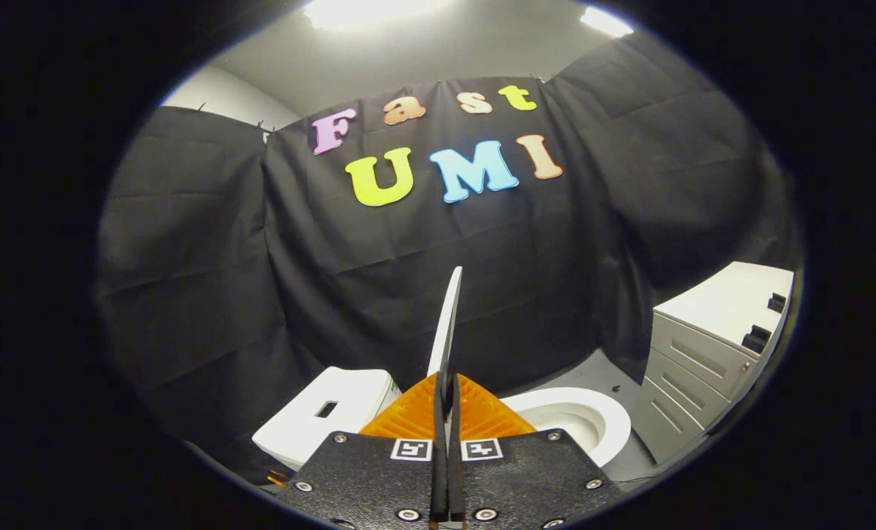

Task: Open the toilet lid.

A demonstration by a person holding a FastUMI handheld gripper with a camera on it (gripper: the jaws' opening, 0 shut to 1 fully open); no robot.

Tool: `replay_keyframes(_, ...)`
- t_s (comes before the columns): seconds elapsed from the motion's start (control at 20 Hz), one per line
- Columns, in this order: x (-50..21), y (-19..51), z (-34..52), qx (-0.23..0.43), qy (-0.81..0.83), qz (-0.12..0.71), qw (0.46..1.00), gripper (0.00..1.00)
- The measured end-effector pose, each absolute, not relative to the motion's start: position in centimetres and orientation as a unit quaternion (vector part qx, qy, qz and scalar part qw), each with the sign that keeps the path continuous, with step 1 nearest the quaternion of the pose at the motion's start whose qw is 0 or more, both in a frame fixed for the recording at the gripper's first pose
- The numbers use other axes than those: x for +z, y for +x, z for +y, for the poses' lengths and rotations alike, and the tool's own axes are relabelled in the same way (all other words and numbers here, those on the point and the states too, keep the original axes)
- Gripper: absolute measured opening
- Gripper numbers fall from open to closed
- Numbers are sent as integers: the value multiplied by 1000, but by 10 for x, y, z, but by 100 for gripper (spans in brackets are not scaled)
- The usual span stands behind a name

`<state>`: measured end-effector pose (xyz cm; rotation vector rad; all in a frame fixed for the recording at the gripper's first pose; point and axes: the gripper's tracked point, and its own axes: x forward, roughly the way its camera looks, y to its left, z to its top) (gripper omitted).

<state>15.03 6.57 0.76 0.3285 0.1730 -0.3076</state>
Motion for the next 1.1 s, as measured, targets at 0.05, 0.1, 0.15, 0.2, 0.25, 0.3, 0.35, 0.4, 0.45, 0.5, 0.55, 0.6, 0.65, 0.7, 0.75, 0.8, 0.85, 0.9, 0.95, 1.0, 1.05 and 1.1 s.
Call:
replay_keyframes(0.05,9,151,69,-151,157,86,972,0)
replay_keyframes(0.1,10,154,72,-151,155,86,973,0)
replay_keyframes(0.15,12,156,76,-149,155,85,973,0)
replay_keyframes(0.2,13,158,81,-146,155,86,973,0)
replay_keyframes(0.25,17,159,87,-142,156,84,974,0)
replay_keyframes(0.3,18,162,94,-136,156,84,975,0)
replay_keyframes(0.35,21,166,100,-131,150,81,977,0)
replay_keyframes(0.4,24,168,106,-125,143,80,979,0)
replay_keyframes(0.45,25,170,111,-120,136,77,980,0)
replay_keyframes(0.5,27,172,117,-114,129,75,982,0)
replay_keyframes(0.55,29,175,123,-108,122,73,984,0)
replay_keyframes(0.6,31,177,129,-103,112,72,986,0)
replay_keyframes(0.65,30,177,132,-100,107,72,987,0)
replay_keyframes(0.7,31,178,136,-96,105,71,987,0)
replay_keyframes(0.75,32,180,141,-91,105,70,988,0)
replay_keyframes(0.8,32,182,148,-87,106,69,988,0)
replay_keyframes(0.85,34,184,155,-81,103,68,989,0)
replay_keyframes(0.9,35,187,160,-76,96,65,990,0)
replay_keyframes(0.95,36,189,167,-72,88,63,992,0)
replay_keyframes(1.0,36,191,174,-69,78,61,993,0)
replay_keyframes(1.05,37,192,181,-65,69,60,994,0)
replay_keyframes(1.1,36,193,186,-61,61,59,994,1)
